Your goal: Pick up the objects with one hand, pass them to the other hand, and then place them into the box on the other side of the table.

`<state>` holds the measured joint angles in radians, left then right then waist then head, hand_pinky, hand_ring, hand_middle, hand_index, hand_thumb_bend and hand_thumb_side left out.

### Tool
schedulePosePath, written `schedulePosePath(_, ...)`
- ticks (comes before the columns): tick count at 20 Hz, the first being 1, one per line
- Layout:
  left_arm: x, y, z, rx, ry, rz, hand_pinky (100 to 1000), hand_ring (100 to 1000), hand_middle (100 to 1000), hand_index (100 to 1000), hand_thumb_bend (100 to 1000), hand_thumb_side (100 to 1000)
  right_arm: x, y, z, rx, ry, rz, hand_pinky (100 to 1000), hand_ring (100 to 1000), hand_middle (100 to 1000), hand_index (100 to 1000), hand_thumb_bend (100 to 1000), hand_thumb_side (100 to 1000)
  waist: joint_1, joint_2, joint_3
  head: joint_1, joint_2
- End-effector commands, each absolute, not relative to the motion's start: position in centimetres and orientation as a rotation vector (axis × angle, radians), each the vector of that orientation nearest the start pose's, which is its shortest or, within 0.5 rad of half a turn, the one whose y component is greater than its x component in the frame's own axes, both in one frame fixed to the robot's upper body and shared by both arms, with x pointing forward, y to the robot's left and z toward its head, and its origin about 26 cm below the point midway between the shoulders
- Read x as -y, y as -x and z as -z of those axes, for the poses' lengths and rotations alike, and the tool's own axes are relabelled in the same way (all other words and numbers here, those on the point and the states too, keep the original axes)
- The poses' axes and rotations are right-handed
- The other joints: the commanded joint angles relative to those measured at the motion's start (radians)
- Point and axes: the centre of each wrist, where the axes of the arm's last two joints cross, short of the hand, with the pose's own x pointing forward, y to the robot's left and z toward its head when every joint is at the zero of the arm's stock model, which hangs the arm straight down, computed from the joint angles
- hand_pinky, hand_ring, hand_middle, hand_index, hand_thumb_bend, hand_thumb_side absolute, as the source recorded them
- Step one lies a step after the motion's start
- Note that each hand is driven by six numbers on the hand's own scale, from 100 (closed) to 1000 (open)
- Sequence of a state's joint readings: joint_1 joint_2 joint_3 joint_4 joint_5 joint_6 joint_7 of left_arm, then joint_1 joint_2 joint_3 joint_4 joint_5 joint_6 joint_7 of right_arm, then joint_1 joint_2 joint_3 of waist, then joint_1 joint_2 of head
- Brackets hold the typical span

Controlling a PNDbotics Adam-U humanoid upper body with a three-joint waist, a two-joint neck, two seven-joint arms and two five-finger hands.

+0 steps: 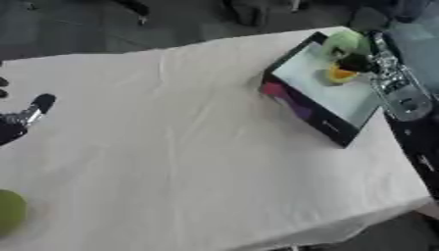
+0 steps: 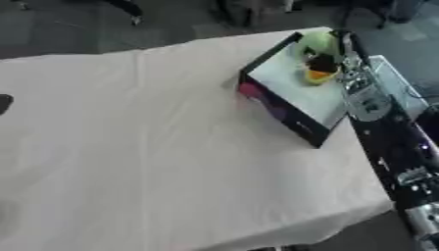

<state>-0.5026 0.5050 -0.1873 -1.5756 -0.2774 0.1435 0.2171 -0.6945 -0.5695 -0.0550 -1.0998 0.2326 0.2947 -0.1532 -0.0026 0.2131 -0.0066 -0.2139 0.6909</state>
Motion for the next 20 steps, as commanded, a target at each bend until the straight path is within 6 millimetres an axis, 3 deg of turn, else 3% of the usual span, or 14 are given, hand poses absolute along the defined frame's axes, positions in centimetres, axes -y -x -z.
schedulePosePath(1, -27.7, -37.3, -18.3, 1.953, -0.764, 0.555, 747, 556, 562, 801, 648, 420, 39.6, -42.5, -19.4, 1.501, 0.933, -0.263, 968, 883, 818, 844, 353, 100, -0.001, -0.019, 0.001, 0.003, -0.005)
schedulePosePath(4, -27.8, -37.3, -18.3, 1.951, -0.765, 0.551, 747, 556, 562, 802, 649, 420, 39.8, -42.5, -19.2, 1.486, 0.96, -0.295, 986, 947, 919, 931, 394, 200, -0.001, -0.019, 0.002, 0.006, -0.004)
schedulePosePath(11, -27.9, -37.3, -18.1, 1.949, -0.765, 0.534, 750, 555, 561, 801, 649, 420, 39.9, -42.5, -19.2, 1.471, 1.014, -0.296, 991, 954, 931, 939, 384, 230, -0.002, -0.02, 0.003, 0.008, -0.001)
schedulePosePath(14, -27.9, -37.3, -18.2, 1.951, -0.77, 0.53, 751, 555, 557, 802, 646, 420, 39.6, -42.4, -19.8, 1.51, 1.003, -0.262, 997, 951, 928, 937, 328, 227, -0.001, -0.021, 0.003, 0.015, 0.002)
schedulePosePath(17, -28.3, -37.3, -18.5, 1.945, -0.782, 0.523, 751, 555, 545, 801, 641, 421, 38.6, -42.3, -21.1, 1.598, 0.949, -0.212, 1000, 957, 929, 931, 132, 293, 0.0, -0.023, 0.004, 0.037, 0.009)
schedulePosePath(20, -28.5, -37.3, -18.7, 1.942, -0.783, 0.517, 751, 555, 545, 801, 641, 421, 37.9, -42.1, -21.8, 1.653, 0.895, -0.178, 1000, 957, 929, 931, 132, 293, 0.0, -0.023, 0.005, 0.05, 0.012)
